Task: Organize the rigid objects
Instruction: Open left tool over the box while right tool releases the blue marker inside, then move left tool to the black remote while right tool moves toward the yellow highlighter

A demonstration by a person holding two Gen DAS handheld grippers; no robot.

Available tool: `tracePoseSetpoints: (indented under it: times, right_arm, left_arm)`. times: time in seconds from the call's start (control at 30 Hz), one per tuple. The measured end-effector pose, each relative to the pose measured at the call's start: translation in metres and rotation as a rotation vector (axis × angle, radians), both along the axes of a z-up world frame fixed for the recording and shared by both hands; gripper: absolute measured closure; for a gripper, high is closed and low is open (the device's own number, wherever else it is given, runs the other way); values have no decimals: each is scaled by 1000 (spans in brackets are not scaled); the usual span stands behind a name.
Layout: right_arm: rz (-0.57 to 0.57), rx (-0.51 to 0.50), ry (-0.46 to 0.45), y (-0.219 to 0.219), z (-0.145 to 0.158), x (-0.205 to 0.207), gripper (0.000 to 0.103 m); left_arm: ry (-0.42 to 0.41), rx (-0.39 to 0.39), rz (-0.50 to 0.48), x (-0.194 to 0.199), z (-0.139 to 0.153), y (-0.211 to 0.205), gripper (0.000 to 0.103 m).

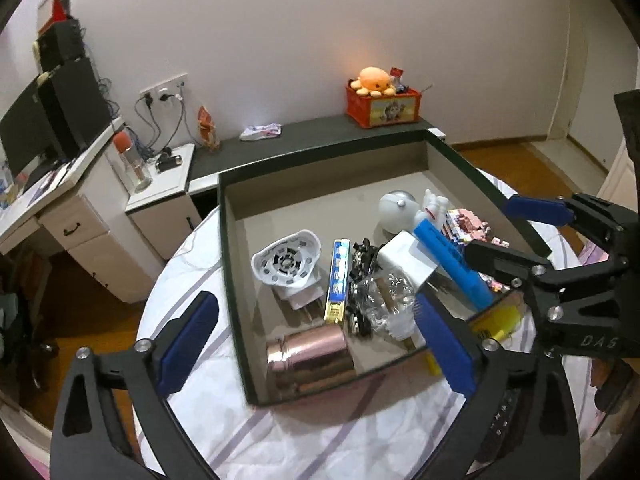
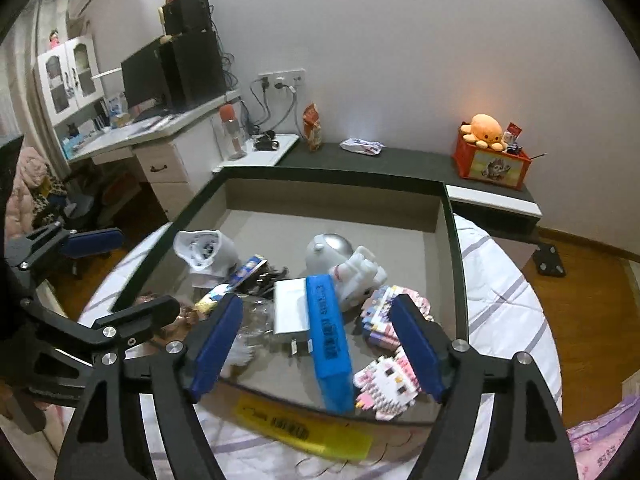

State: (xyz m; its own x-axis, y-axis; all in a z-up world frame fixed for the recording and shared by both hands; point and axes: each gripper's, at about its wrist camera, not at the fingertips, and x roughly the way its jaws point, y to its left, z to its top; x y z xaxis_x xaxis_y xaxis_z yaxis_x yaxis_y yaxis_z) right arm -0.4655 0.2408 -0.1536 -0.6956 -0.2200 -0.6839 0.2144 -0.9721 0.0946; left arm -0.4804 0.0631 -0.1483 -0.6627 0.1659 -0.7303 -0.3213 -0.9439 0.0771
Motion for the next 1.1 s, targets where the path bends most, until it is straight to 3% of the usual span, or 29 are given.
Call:
tracePoseSetpoints:
  times: [0.33,0.6,0.83,1.1]
  right_arm:
    - [-61,27,74,17,24,61,21]
    - [-118,-9,55,42,13,111,21]
    - [-178,-37,5,69,-15,144,21]
    - [-235,-73,-52,104,-44,155,21]
  left_arm:
    - [30,53,-2,63,8,-12,0]
    - [-7,63,-103,104,-5,18,1]
    - [-67,11,-262,127,-34,78,1]
    - [-130,-87,-329,120,-70,131,0]
